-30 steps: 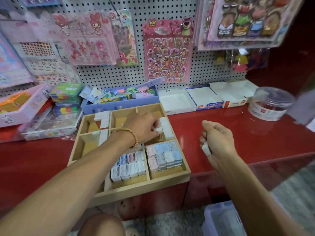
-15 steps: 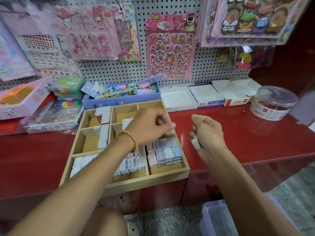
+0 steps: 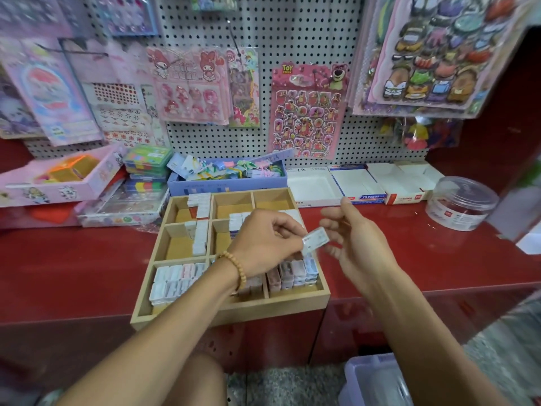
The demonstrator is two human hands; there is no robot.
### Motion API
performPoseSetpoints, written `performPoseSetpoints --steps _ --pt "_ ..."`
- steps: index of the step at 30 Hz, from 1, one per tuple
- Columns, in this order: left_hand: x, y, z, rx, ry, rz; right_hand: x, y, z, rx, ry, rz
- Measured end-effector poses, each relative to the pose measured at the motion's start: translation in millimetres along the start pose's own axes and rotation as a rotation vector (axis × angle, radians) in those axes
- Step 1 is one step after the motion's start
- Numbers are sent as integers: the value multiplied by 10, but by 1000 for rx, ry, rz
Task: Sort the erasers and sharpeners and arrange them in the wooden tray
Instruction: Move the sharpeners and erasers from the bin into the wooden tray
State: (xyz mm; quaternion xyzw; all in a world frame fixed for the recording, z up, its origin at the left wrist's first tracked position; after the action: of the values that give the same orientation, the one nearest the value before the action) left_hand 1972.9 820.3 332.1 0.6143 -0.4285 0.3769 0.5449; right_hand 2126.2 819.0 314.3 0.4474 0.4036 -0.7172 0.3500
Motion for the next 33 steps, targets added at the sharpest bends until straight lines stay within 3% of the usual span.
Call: performPoseSetpoints --steps 6,14,20,28,33 --pt "-39 267 44 51 -6 1 39 -37 186 -250 292 521" --pt "-142 781 10 103 -38 62 203 -570 322 -320 301 547" --pt "-292 1243 -134 153 -69 -25 371 -849 295 -361 286 618" --pt "-754 1719 -535 182 -139 -654 288 -859 -14 -230 338 695" --pt "-992 1618 -698 146 -180 -780 156 -756 -186 -146 419 739"
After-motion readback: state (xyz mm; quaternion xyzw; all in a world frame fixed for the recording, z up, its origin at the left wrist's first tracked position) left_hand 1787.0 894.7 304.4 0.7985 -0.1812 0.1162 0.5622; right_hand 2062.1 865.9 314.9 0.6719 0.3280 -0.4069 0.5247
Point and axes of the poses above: each hand's wrist, its own z-axis away from the middle knuckle, its own y-axis out of the back of the hand, x = y × z, the point moved 4 cm from there along -z, towards the middle knuckle, and after that the axes turned 13 degrees about x, right-handed, at the moved point
